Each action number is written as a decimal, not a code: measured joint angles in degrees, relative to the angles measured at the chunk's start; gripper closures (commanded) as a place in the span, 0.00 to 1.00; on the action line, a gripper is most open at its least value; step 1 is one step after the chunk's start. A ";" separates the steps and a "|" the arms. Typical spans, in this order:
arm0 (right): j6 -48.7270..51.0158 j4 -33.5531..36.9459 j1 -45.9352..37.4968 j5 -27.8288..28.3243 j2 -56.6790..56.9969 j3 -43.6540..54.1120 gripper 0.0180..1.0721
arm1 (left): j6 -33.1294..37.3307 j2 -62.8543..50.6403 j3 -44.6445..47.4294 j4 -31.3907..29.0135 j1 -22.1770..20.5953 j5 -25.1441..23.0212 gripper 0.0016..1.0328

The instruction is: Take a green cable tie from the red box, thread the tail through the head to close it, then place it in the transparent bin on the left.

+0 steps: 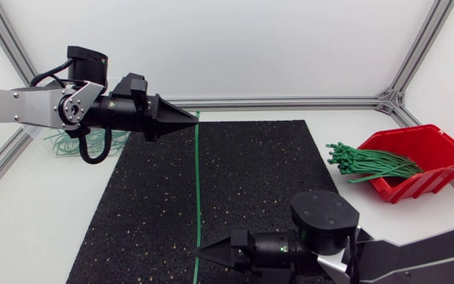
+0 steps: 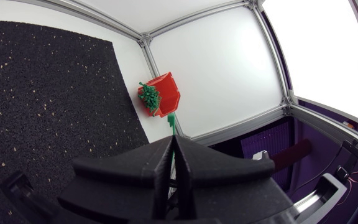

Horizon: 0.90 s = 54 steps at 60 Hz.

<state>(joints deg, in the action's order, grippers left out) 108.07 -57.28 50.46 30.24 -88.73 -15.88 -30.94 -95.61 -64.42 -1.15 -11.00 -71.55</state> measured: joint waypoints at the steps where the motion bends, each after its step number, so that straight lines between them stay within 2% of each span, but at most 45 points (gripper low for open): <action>1: -0.20 0.00 0.00 0.00 0.02 0.00 0.94 | 0.00 0.00 0.00 -0.02 0.00 0.00 0.96; 15: -9.25 0.02 -1.18 0.20 0.26 -0.20 0.94 | 0.15 0.87 0.42 -0.13 -0.02 0.44 0.96; 26: -17.03 0.02 -1.40 2.38 3.17 -0.13 0.95 | 0.17 1.90 0.85 -0.13 -0.20 1.14 0.96; 39: -31.21 0.02 0.09 2.16 7.39 -0.13 0.95 | 0.17 2.97 1.33 -0.35 -0.81 1.53 0.96; 42: -34.77 0.07 0.76 0.81 7.96 -0.13 0.95 | 0.17 3.39 1.57 -0.39 -0.83 1.55 0.96; 48: -42.75 2.89 3.39 -6.58 9.31 -0.42 0.95 | 0.17 4.15 1.77 -0.39 -1.07 1.62 0.96; 54: -50.01 6.82 5.01 -8.50 11.08 -1.01 0.95 | 0.20 4.83 1.81 -0.39 -1.09 1.77 0.96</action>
<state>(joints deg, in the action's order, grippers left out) 58.06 -50.46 55.46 21.74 -77.65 -16.88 -30.74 -90.78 -62.61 -1.54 -12.10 -69.78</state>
